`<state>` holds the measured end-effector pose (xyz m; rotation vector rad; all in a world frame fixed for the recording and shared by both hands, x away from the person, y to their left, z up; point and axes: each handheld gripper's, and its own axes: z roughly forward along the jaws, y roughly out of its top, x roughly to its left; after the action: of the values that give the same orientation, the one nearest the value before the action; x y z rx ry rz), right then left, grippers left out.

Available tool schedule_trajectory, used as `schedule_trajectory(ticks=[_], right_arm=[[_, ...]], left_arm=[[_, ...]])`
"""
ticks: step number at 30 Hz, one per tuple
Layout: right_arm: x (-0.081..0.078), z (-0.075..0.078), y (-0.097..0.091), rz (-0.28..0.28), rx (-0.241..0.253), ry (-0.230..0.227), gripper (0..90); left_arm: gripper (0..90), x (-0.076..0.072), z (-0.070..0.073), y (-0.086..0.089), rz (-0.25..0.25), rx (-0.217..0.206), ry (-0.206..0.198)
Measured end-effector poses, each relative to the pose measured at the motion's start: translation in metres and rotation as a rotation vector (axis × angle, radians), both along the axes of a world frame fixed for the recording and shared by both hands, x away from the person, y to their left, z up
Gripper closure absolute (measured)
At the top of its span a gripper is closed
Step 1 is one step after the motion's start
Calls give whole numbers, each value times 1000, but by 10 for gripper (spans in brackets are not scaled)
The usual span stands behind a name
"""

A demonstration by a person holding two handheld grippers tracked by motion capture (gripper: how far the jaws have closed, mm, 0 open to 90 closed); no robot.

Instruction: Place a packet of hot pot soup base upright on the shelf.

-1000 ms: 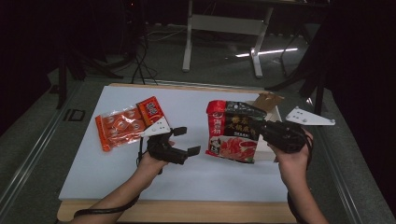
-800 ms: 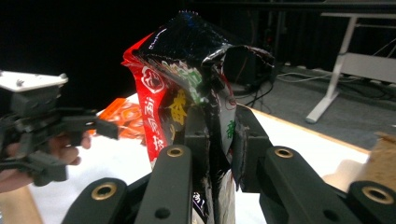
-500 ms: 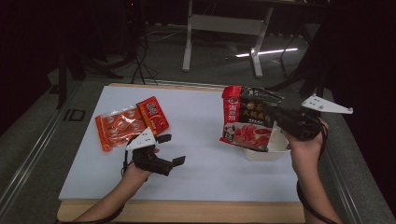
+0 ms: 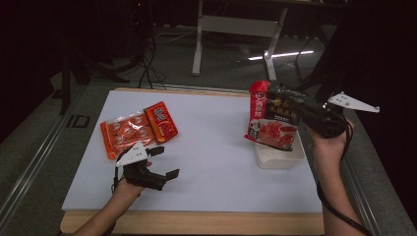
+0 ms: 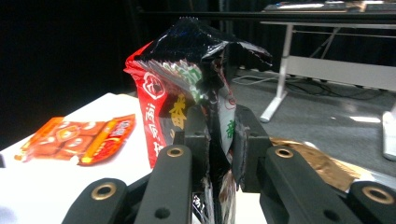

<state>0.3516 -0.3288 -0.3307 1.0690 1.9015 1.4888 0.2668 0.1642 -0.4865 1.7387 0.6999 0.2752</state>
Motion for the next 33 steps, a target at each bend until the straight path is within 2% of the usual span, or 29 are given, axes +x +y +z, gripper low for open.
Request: schedule_trajectory(ticks=[2,7,16,19,21,33], right_arm=[[5,-1,-3,-10,-2,8,783],[17,-3,-12,-43,1,16,783],[36,-12,-23,-70,23,23,781],[43,-16,-26,-68,26,15,782],[46,-18,-28,-64,28,15,782],[72,-40,-31,-68,12,9,781]], left_arm=[[18,-3,-3,5,8,11,9],[18,-12,-9,16,37,-4,25],[18,-23,-17,20,42,-1,27],[18,-23,-22,21,53,8,34],[18,-23,-23,22,55,-4,39],[18,-21,-24,23,53,-18,41]])
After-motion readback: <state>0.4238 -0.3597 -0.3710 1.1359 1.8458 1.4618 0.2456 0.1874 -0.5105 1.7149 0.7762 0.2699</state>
